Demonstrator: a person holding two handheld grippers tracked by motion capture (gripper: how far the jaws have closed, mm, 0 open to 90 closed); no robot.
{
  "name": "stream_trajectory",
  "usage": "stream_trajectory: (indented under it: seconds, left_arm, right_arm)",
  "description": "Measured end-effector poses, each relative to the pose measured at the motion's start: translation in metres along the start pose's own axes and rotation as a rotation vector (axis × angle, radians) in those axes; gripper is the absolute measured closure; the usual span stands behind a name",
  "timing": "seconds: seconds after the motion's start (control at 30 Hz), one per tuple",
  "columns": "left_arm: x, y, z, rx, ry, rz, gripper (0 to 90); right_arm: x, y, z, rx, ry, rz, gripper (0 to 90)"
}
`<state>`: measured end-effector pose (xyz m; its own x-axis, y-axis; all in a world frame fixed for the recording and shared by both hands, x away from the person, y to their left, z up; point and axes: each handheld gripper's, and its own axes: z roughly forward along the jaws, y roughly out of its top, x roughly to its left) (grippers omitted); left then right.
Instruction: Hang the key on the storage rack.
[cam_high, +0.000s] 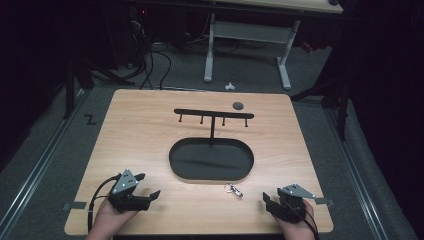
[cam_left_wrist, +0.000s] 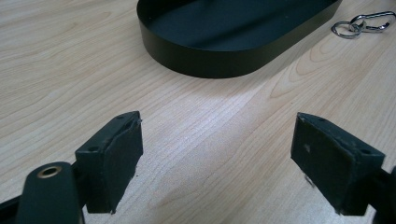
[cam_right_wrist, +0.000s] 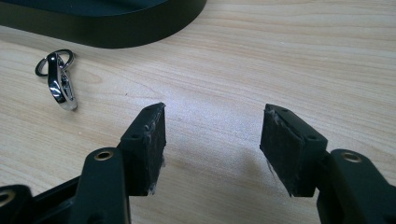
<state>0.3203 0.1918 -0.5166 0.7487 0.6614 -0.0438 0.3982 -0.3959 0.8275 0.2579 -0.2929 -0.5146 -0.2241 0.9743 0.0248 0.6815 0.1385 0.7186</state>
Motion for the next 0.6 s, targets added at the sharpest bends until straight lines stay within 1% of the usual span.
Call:
stream_trajectory:
  seconds: [0.1,0.13,0.33,0.47,0.6]
  left_arm:
    - [0.0,-0.0001,0.0007,0.001,0.0,0.001,17.3]
    - [-0.0001,-0.0001,0.0008,0.002,-0.002,0.001,17.3]
    - [-0.0007,0.0,0.0006,0.0,-0.006,0.005,17.3]
    - [-0.0013,0.0003,0.001,0.002,-0.007,0.009,17.2]
    - [-0.0018,0.0006,0.0013,0.002,-0.008,0.012,17.2]
  right_arm:
    - [-0.0005,-0.0002,0.0004,0.001,0.001,-0.006,40.6]
    - [-0.0003,-0.0003,0.0005,0.004,0.001,0.001,40.6]
    - [-0.0003,-0.0004,0.0012,0.007,0.003,-0.002,40.5]
    - [-0.0034,0.0003,0.0002,0.002,0.004,0.01,39.5]
    - [-0.0043,0.0002,0.0004,0.004,0.005,0.009,38.7]
